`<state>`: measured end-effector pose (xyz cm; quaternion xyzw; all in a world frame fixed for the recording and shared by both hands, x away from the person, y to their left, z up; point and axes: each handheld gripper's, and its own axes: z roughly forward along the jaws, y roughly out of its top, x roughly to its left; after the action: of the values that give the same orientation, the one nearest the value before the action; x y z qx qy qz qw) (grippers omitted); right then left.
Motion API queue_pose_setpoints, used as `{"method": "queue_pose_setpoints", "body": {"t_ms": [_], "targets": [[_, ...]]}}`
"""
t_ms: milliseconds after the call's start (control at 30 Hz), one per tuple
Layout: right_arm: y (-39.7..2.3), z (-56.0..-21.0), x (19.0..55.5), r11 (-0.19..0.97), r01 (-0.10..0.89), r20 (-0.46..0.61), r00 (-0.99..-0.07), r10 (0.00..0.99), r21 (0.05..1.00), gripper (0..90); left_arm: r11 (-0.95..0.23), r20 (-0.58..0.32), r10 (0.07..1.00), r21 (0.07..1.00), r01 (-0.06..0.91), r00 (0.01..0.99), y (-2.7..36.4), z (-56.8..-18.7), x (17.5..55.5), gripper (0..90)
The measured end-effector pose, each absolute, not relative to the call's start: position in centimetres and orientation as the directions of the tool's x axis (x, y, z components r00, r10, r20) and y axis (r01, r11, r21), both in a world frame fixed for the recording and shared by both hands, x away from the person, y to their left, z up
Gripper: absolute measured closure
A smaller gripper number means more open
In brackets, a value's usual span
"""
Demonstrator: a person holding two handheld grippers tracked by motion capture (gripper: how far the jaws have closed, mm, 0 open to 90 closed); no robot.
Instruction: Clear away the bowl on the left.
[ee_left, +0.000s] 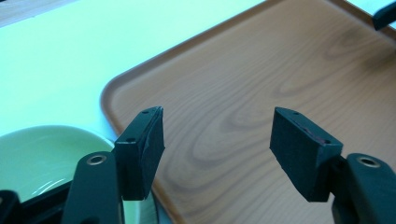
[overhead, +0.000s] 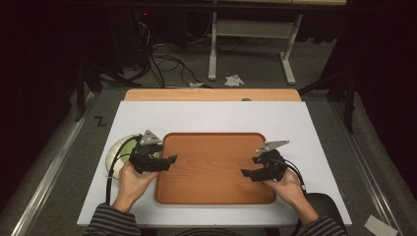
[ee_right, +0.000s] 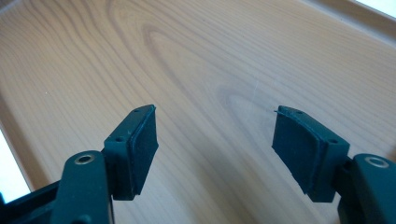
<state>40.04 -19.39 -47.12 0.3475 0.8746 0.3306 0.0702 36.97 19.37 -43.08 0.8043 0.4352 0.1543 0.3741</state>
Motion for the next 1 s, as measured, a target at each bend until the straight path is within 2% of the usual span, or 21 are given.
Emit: {"method": "queue_pose_setpoints", "body": {"t_ms": [733, 1000], "targets": [[-19.4, -47.3, 40.0, 0.508, 0.608, 0.138, -0.713, 0.687, 0.61, 29.0, -0.258, -0.134, 0.85, 0.738, 0.624, 0.51, 21.5, -43.0, 37.5, 36.2], [-19.2, -47.2, 39.8, 0.556, 0.578, 0.085, -0.735, 0.673, 0.598, 29.1, -0.222, -0.169, 0.861, 0.723, 0.654, 0.48, 22.3, -43.1, 37.7, 33.4]]}}
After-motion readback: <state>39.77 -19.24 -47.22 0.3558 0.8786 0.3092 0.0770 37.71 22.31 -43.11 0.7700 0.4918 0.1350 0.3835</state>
